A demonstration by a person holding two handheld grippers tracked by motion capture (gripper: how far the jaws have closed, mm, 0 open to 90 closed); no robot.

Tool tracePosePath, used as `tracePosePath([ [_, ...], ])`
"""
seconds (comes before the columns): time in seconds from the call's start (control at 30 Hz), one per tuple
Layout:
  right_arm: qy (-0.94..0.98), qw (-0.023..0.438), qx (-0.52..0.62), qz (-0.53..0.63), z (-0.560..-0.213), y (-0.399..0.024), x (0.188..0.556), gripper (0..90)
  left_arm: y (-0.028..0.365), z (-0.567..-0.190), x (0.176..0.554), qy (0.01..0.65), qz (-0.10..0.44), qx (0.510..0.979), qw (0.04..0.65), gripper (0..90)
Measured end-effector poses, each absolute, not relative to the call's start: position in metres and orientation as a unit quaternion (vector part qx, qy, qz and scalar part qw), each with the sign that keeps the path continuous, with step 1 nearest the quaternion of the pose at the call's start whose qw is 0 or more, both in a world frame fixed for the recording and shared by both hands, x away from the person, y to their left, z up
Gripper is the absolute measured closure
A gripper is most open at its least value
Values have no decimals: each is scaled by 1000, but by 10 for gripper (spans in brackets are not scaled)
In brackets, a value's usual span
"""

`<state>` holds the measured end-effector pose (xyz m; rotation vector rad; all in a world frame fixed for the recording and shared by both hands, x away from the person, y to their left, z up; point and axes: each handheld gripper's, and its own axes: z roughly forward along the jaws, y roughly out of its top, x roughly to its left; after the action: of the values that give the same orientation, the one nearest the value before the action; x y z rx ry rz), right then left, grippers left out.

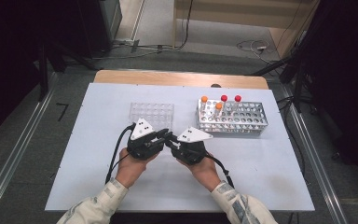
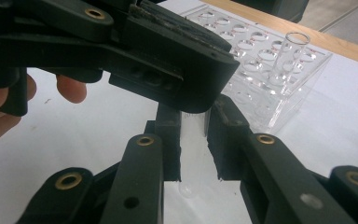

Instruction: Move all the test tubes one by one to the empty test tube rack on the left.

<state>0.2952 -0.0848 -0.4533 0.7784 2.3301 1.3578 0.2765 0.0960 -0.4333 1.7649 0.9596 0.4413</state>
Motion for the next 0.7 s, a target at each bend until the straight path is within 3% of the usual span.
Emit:
tracePosePath([
  [0.2, 826, 151, 282, 464, -455, -85, 299, 390, 101, -428, 280, 406, 189, 728, 519, 766],
  [0.3, 829, 144, 289, 457, -455, -87, 301, 306, 106, -423, 284, 413, 195, 722, 520, 766],
  [0.7, 824, 141, 304, 457, -452, -94, 308, 258, 119, -402, 302, 431, 219, 709, 513, 766],
])
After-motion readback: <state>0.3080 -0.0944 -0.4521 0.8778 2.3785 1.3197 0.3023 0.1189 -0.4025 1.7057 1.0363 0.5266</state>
